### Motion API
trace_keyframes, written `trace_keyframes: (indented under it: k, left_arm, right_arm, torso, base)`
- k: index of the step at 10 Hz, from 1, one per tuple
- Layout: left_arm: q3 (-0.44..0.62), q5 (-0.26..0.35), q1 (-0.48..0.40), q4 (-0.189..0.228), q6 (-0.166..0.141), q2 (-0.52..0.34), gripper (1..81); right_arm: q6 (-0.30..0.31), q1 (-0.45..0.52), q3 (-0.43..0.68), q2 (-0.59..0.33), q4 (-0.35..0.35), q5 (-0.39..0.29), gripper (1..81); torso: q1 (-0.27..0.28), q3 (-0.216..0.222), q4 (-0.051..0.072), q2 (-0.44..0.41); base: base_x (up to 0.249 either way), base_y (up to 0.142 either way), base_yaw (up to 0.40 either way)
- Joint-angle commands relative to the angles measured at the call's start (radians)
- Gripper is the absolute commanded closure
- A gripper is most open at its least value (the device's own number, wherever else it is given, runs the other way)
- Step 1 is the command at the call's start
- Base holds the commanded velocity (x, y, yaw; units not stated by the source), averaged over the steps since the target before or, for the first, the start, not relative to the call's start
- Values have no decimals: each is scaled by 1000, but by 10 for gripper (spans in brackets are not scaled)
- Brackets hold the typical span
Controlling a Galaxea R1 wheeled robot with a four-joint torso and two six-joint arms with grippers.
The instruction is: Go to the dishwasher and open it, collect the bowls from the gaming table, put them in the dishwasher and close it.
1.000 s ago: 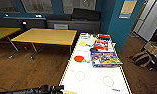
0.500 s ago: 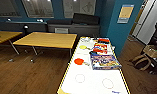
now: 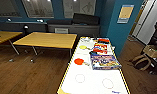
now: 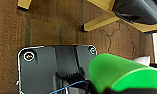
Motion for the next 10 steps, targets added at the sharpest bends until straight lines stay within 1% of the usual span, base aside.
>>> trace_keyframes:
  k: [1,2,3,5,6,8,9,10]
  left_arm:
    - [-107,-147,55,84,8,48,811]
    - [-131,-155,75,84,12,64,811]
    - [-142,-166,92,84,23,74,811]
    - [-185,-166,115,87,26,122,811]
    - [-204,-166,126,91,36,143,811]
    - [-236,-166,140,93,39,165,811]
    - [-247,-166,147,93,39,170,811]
    - [-268,-166,155,93,45,179,811]
  right_arm:
    - [-9,15,-41,33,-34,-37,811]
    - [-11,9,-46,41,-39,-35,811]
    - [-9,2,-43,43,-45,-35,811]
    - [-9,-6,-61,55,-50,-35,811]
    - [-11,-11,-75,63,-51,-35,811]
    - [-9,-15,-89,72,-57,-34,811]
    - [-9,-15,-95,78,-59,-34,811]
    - [-9,-15,-113,92,-60,-34,811]
  torso:
    - [0,0,0,0]
    - [0,0,0,0]
    - [-1,0,0,0]
    - [0,0,0,0]
    - [0,1,0,0]
    - [-3,1,0,-2]
    - [-3,33,0,-2]
    - [-3,44,0,-2]
  base:
    - [0,0,0]
    - [0,0,0]
    - [-66,0,0]
    - [-89,0,0]
    - [-105,0,0]
    - [-105,0,0]
    - [-106,0,0]
    - [-107,0,0]
